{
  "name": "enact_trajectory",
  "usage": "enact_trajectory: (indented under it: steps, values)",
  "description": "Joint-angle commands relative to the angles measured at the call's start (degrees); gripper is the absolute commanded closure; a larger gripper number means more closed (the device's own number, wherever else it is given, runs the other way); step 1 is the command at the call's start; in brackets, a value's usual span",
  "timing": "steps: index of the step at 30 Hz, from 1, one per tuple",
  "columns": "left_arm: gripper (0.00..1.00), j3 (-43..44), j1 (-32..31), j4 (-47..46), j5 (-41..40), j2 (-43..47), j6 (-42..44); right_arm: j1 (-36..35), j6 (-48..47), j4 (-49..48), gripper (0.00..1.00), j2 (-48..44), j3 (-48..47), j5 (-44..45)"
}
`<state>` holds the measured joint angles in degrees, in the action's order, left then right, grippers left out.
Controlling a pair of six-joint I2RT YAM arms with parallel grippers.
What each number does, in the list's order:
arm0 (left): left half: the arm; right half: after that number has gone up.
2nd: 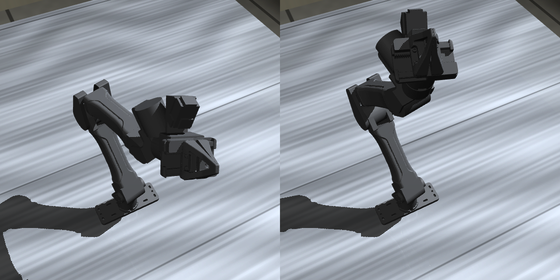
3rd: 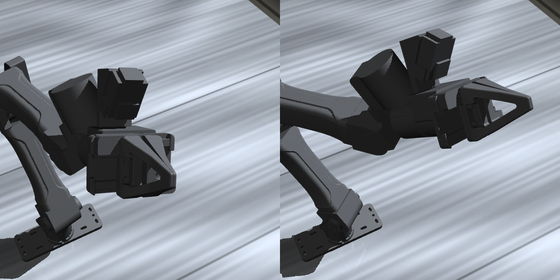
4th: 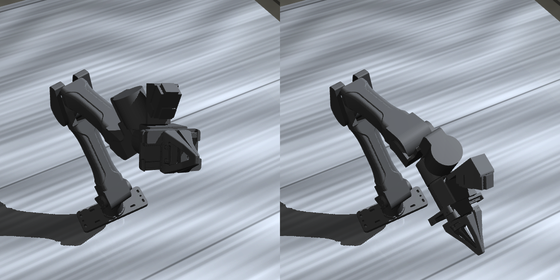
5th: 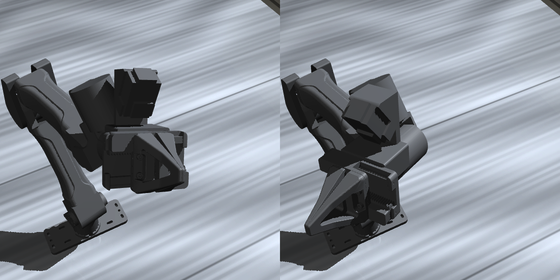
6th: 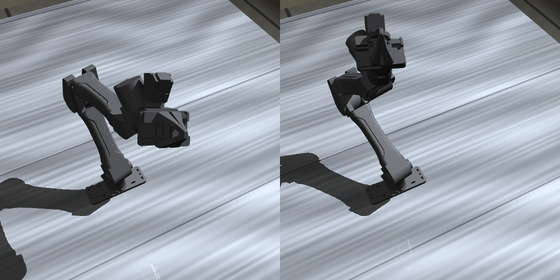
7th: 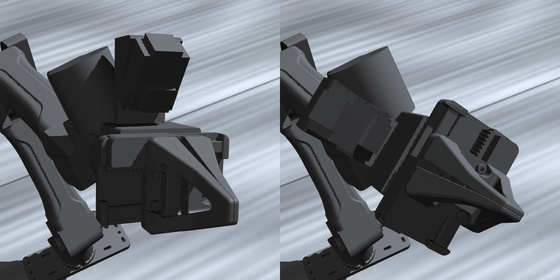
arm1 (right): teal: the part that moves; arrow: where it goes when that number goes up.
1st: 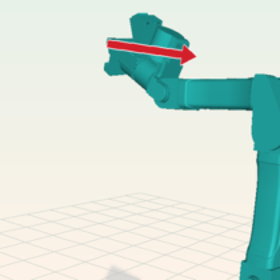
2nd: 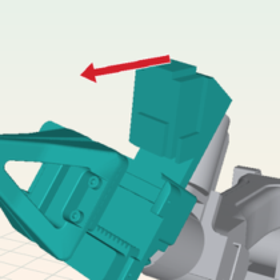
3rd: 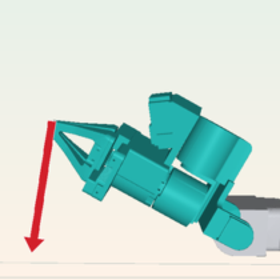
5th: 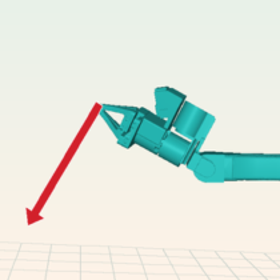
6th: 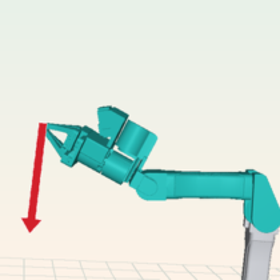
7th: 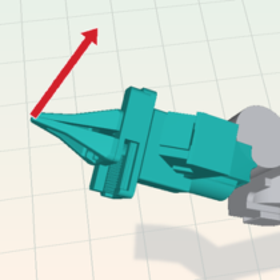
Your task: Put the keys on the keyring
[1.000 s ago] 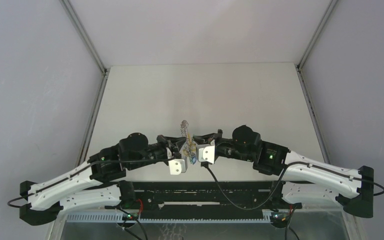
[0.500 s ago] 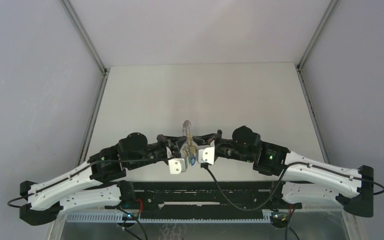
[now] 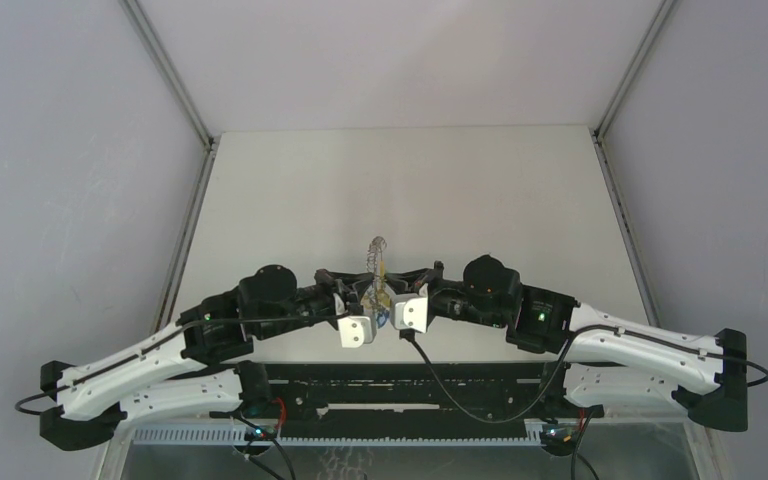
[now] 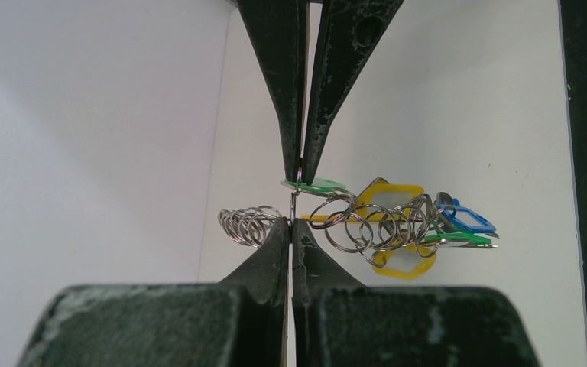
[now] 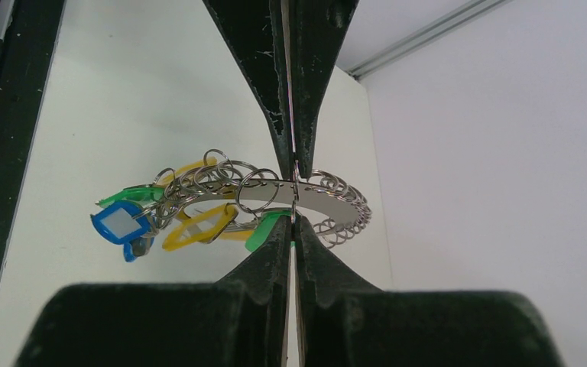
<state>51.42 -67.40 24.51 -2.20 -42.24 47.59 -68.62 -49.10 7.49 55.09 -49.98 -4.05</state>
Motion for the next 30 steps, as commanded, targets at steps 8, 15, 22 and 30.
enact_trajectory:
  steps: [8,15,22,30]
  values:
    - [1.0,-0.9,-0.2,-4.5,-0.1,0.1,-0.8,-1.5,-0.7,-1.7,1.0,-1.1,-2.3,2.8]
    - [1.0,-0.9,-0.2,-4.5,-0.4,0.3,-0.8,-1.9,-0.9,-1.6,1.0,-1.1,-2.4,3.7]
    - [1.0,-1.0,-0.3,-4.5,-1.0,0.2,-0.8,-2.4,-1.0,-1.6,1.0,-1.1,-2.3,4.4]
    - [1.0,-1.1,-0.3,-4.4,-1.6,0.2,-0.6,-2.6,-1.0,-1.4,1.0,-1.0,-2.3,5.2]
